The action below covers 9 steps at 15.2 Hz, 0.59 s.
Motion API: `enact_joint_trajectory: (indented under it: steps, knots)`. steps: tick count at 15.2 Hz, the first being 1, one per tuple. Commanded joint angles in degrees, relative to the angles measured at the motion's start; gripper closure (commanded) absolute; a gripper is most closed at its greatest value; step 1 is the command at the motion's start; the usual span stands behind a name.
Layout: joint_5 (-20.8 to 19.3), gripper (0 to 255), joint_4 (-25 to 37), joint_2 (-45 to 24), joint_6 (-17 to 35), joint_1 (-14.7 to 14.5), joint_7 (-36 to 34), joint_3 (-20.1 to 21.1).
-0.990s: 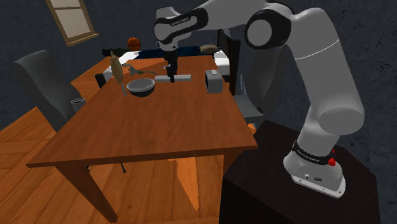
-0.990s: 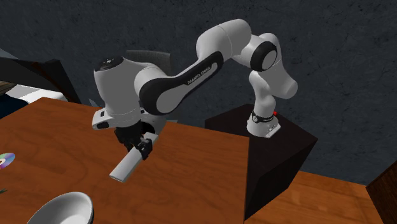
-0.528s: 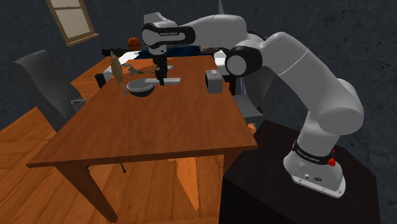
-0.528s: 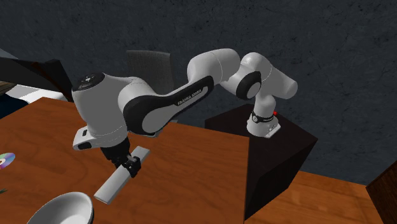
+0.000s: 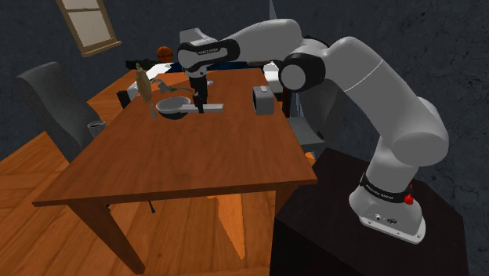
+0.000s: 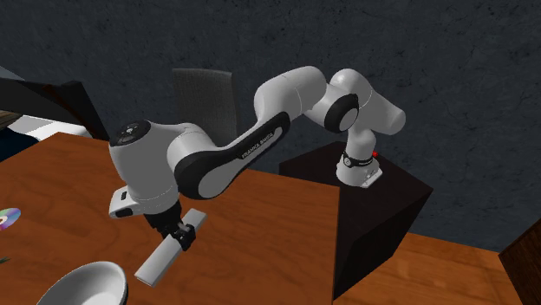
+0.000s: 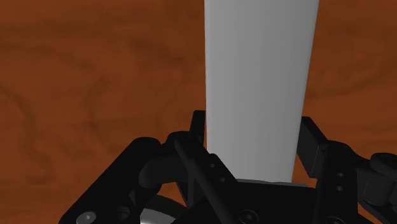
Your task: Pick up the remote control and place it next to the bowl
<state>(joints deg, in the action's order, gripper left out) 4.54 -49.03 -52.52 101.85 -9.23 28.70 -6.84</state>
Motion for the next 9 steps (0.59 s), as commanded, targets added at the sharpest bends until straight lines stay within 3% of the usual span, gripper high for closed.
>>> enact_joint_trajectory:
  steps: [1, 9]
  knots:
    - [0.0, 255, -1.5, 0.0, 1.6, -0.1, 0.0, 0.0]
    - [0.1, 255, -6.0, -1.0, 7.0, -0.3, 0.1, 0.1]
